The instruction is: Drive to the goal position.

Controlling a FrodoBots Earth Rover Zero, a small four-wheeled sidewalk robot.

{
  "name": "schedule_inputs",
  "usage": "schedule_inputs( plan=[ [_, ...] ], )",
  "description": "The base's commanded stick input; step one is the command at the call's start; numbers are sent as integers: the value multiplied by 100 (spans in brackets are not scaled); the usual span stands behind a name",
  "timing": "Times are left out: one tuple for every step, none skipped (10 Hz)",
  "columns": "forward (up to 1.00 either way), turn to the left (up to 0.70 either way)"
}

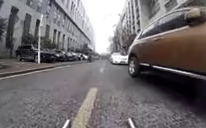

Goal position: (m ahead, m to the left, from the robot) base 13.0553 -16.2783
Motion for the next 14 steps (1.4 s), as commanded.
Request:
schedule_inputs(
  plan=[
    [70, -14],
    [70, -14],
    [70, -14],
    [70, -14],
    [70, -14],
    [70, -14],
    [70, -14],
    [70, -14],
    [70, -14],
    [70, -14],
    [70, -14],
    [70, -14],
    [70, -14],
    [70, -14]
  ],
)
